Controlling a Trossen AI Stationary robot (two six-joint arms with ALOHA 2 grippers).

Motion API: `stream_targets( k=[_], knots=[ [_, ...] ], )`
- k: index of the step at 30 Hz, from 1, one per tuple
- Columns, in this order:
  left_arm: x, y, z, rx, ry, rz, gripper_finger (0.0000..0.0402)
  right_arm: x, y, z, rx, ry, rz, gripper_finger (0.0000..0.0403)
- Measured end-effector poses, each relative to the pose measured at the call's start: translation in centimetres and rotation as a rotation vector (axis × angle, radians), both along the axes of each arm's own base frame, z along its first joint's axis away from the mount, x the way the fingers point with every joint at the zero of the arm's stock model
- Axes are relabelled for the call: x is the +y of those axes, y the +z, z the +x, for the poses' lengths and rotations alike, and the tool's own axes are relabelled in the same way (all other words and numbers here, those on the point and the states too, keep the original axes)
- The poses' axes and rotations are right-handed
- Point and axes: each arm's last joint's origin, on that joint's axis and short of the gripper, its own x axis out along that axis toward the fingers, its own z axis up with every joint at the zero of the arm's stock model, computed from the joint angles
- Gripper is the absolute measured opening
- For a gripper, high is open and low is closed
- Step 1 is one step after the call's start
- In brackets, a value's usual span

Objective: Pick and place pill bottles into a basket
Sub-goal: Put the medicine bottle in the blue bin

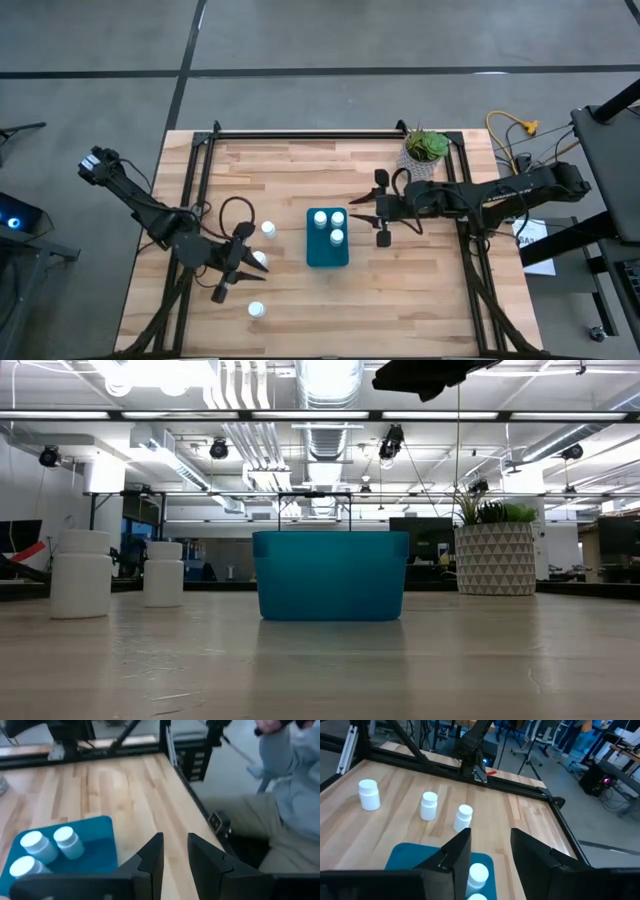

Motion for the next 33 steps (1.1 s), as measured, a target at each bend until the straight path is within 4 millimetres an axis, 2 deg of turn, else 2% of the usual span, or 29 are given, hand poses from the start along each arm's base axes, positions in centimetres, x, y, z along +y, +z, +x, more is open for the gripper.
stream_targets(
  k=[6,11,19,33],
  knots=[
    [-1.3,0.7,1.4,0.133,-0.051,0.078,0.0076,0.0,0.0,0.0,0.001,-0.017,-0.006,0.0128],
    [-2.8,0.7,3.1,0.220,-0.093,0.113,0.0113,0.0,-0.1,0.0,0.003,-0.020,0.005,0.0129],
    [-4.3,-1.4,4.6,0.386,-0.134,0.147,0.0179,0.0,-0.1,0.0,0.010,-0.022,0.013,0.0129],
    [-5.9,-4.6,5.5,0.601,-0.130,0.067,0.0237,0.0,-0.2,-0.1,0.027,-0.024,0.017,0.0122]
  ],
)
